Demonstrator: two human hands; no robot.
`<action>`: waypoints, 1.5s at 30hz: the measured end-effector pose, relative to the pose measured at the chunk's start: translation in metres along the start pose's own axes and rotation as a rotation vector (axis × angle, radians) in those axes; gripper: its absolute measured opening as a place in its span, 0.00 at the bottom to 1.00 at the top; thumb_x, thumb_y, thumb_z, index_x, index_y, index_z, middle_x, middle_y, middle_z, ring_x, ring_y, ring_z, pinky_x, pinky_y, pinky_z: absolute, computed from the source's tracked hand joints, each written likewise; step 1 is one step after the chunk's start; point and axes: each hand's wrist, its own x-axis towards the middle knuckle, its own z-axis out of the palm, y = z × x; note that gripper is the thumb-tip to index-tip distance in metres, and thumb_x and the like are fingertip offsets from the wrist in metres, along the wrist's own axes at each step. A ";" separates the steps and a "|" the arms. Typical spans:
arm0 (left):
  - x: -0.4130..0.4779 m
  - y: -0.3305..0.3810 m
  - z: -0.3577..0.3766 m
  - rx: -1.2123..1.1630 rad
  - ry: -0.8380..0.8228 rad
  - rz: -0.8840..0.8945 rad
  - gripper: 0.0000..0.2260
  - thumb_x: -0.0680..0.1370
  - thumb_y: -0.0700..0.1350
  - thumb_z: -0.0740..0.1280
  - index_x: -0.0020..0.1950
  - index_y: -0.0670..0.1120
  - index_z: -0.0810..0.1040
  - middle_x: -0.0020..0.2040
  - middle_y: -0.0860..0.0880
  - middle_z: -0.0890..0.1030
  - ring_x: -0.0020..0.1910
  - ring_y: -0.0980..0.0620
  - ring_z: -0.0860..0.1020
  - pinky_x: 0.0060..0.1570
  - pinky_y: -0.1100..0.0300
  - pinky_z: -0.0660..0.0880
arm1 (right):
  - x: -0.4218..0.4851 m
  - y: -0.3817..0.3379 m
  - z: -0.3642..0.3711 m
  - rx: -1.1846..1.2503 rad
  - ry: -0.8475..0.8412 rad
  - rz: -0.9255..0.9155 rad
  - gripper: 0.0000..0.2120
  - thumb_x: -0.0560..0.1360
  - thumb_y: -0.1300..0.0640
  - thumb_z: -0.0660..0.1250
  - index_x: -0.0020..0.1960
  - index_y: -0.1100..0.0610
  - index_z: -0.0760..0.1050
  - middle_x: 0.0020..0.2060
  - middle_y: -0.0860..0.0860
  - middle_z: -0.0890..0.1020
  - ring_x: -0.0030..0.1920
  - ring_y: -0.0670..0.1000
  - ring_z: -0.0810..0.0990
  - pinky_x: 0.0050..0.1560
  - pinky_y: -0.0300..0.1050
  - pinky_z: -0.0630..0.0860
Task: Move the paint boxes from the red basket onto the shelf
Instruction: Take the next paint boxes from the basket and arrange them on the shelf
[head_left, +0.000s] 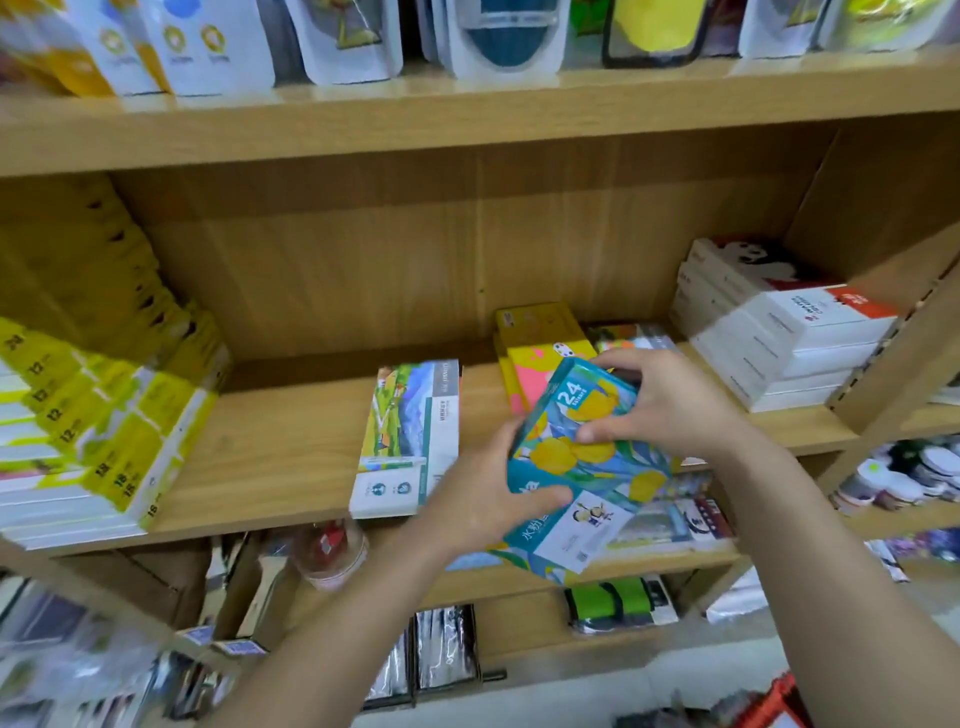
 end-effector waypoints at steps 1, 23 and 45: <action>0.001 0.005 0.014 -0.040 0.005 -0.006 0.32 0.67 0.65 0.74 0.67 0.71 0.64 0.57 0.71 0.77 0.57 0.70 0.77 0.58 0.60 0.77 | -0.002 0.001 -0.007 0.027 0.003 -0.012 0.31 0.53 0.35 0.81 0.54 0.40 0.80 0.44 0.38 0.86 0.45 0.37 0.84 0.48 0.46 0.82; -0.019 -0.026 -0.042 -0.169 0.331 -0.069 0.25 0.76 0.68 0.61 0.68 0.57 0.77 0.66 0.56 0.80 0.67 0.54 0.76 0.65 0.47 0.72 | -0.015 0.000 0.088 0.538 0.304 0.095 0.06 0.80 0.44 0.65 0.56 0.38 0.77 0.46 0.28 0.82 0.48 0.30 0.78 0.43 0.26 0.70; -0.054 -0.101 -0.117 0.218 0.519 -0.043 0.27 0.75 0.65 0.63 0.70 0.55 0.76 0.67 0.59 0.75 0.65 0.68 0.70 0.62 0.63 0.67 | 0.094 -0.058 0.151 0.165 0.166 0.336 0.18 0.80 0.47 0.65 0.44 0.63 0.77 0.36 0.57 0.78 0.41 0.60 0.76 0.35 0.46 0.62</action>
